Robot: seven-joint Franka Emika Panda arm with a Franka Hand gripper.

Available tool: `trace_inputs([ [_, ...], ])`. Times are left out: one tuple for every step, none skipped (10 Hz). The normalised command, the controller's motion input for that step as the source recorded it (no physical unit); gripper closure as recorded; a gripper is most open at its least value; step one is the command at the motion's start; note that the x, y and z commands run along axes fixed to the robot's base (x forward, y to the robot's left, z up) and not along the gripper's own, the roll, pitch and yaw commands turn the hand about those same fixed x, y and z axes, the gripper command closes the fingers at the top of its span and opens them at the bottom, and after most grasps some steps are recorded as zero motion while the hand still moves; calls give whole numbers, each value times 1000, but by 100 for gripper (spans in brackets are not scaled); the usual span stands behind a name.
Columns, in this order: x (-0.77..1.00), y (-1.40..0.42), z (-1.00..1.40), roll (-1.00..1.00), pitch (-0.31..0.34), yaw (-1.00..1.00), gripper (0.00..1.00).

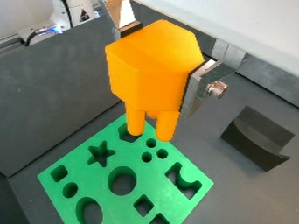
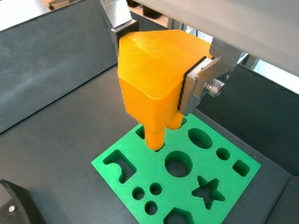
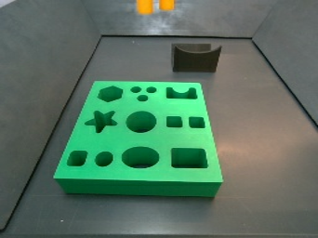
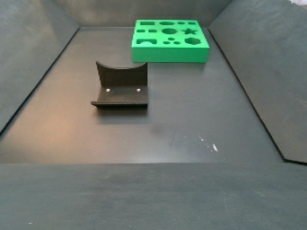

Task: Insert the 3 prong object.

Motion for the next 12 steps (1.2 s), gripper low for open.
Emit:
trace_inputs([
  [106, 131, -303, 47, -41, 500, 100],
  [60, 189, -600, 59, -130, 720, 100],
  [0, 231, -783, 93, -157, 714, 100],
  [0, 291, -883, 53, -140, 717, 100],
  [0, 320, -954, 76, -111, 694, 100],
  [0, 349, -1000, 90, -79, 683, 100],
  [0, 283, -751, 240, -26, 600, 100],
  [69, 91, -574, 319, 0, 449, 100],
  [306, 0, -689, 227, 134, 17, 100],
  [171, 0, -860, 166, 91, 0, 100],
  [0, 0, -954, 63, 11, 57, 100],
  [0, 0, -906, 0, 0, 166, 100],
])
